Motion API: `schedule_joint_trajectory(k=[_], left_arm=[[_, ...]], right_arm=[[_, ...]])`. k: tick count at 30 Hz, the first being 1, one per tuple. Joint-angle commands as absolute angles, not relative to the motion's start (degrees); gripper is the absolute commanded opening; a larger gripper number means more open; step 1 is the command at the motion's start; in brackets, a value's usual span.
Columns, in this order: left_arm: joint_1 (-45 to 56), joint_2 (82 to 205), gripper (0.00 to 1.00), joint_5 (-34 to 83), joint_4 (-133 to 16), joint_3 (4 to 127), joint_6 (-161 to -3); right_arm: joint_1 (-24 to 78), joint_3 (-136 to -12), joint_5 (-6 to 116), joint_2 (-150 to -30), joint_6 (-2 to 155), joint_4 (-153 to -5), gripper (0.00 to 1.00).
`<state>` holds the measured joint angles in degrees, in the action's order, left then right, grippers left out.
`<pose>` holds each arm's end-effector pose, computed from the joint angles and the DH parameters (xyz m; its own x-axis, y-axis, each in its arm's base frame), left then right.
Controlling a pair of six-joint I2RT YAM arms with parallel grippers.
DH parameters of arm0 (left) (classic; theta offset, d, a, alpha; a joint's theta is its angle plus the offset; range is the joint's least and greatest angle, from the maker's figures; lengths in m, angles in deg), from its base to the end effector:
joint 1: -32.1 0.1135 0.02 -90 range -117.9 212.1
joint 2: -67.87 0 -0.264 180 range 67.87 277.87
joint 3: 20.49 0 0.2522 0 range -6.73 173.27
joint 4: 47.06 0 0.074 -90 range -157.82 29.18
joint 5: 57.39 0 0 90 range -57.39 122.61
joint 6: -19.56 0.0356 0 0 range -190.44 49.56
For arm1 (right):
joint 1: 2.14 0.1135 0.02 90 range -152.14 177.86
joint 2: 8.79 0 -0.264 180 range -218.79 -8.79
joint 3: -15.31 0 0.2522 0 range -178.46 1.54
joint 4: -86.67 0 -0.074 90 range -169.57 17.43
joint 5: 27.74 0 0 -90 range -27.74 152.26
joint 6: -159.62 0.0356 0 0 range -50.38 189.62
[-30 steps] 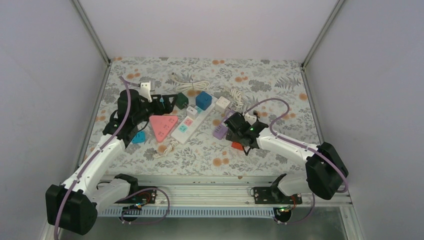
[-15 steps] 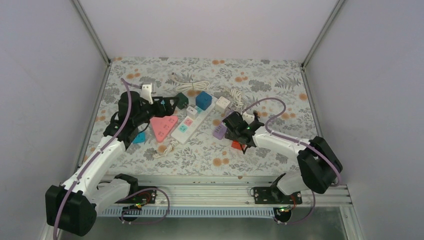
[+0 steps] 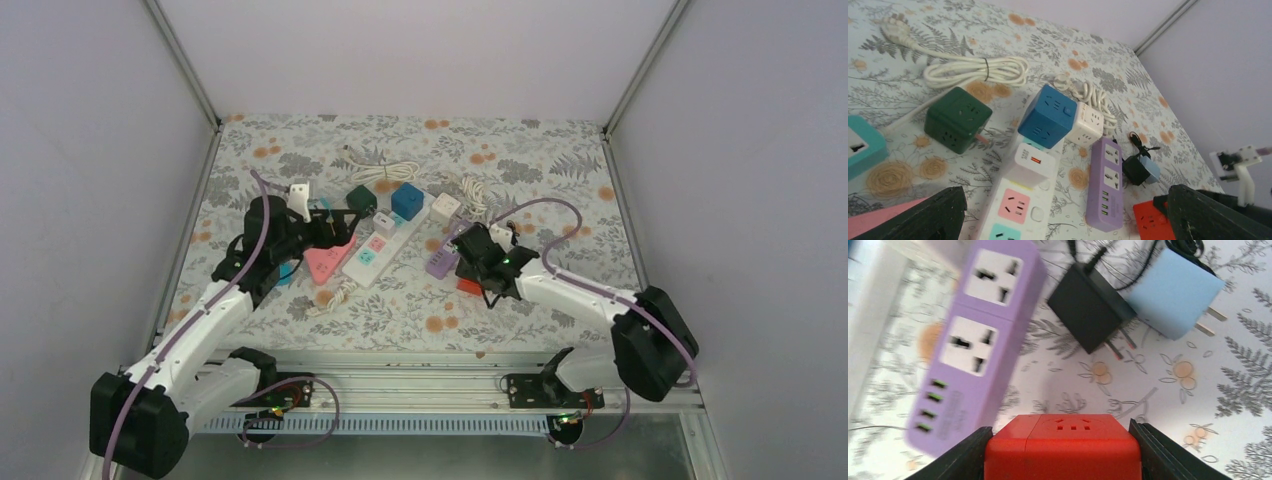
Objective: Insert the plug
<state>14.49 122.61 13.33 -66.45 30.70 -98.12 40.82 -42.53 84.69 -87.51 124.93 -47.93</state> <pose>0.2046 -0.0773 0.2715 -0.5963 -0.2708 -0.7557 0.3370 0.7700 -0.5418 0.1900 0.1584 0.1846 -0.8069 0.2871 -0.5162 0.2563 0.9575 0.1320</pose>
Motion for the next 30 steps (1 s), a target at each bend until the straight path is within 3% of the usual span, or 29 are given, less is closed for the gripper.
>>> schedule_joint_trajectory(k=[1,15,30], left_arm=[[11.6,122.1,1.0,15.6,-63.3,29.2,-99.0],[-2.3,126.4,1.0,11.6,-52.8,28.1,-109.1],[-10.2,142.6,1.0,13.0,-65.9,46.2,-111.0]], right_arm=[[40.3,-42.1,82.0,-81.3,127.4,-52.8,0.6],[40.3,-40.6,68.2,-71.4,138.2,-73.0,0.59],[40.4,-40.1,61.7,-73.8,138.3,-83.7,0.59]])
